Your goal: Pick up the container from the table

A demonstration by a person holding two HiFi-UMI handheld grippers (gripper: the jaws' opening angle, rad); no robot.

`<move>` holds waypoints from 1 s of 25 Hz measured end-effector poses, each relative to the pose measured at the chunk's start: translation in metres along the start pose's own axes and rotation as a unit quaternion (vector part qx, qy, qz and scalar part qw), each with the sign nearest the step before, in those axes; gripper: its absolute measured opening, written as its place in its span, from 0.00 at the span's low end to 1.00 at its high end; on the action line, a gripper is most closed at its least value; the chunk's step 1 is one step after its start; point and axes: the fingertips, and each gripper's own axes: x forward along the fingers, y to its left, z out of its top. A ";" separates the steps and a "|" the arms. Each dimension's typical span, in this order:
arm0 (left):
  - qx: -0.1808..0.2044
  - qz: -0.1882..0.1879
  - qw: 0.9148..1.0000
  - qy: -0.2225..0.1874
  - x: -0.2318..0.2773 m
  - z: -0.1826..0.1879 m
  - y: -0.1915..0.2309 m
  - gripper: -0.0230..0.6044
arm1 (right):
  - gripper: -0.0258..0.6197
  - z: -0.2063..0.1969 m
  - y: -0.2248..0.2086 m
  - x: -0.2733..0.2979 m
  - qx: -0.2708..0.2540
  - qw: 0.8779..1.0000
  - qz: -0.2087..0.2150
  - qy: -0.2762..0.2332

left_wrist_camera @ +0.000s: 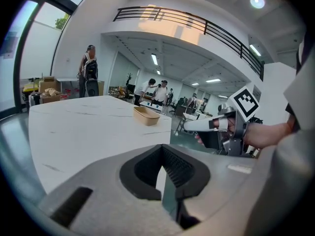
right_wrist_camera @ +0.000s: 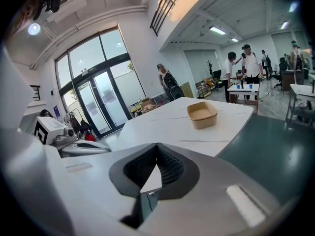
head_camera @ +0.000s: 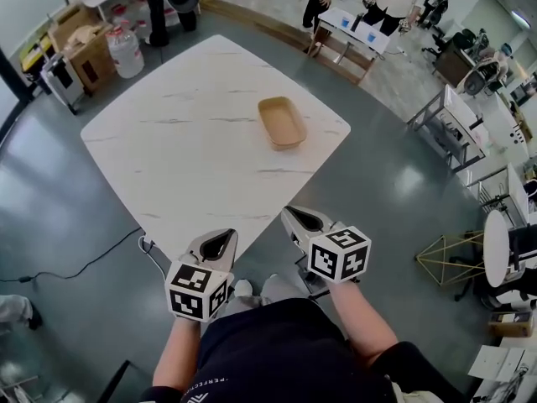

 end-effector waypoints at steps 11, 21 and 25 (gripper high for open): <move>-0.030 0.038 0.999 -0.020 0.034 0.030 0.036 0.03 | 0.04 0.038 -0.029 0.059 -0.061 0.997 0.033 0.033; -0.046 0.063 0.997 -0.014 0.100 0.058 0.042 0.03 | 0.04 0.069 -0.091 0.089 -0.137 0.987 0.045 0.069; -0.048 0.067 0.997 -0.006 0.124 0.064 0.042 0.03 | 0.04 0.077 -0.114 0.103 -0.168 0.982 0.047 0.078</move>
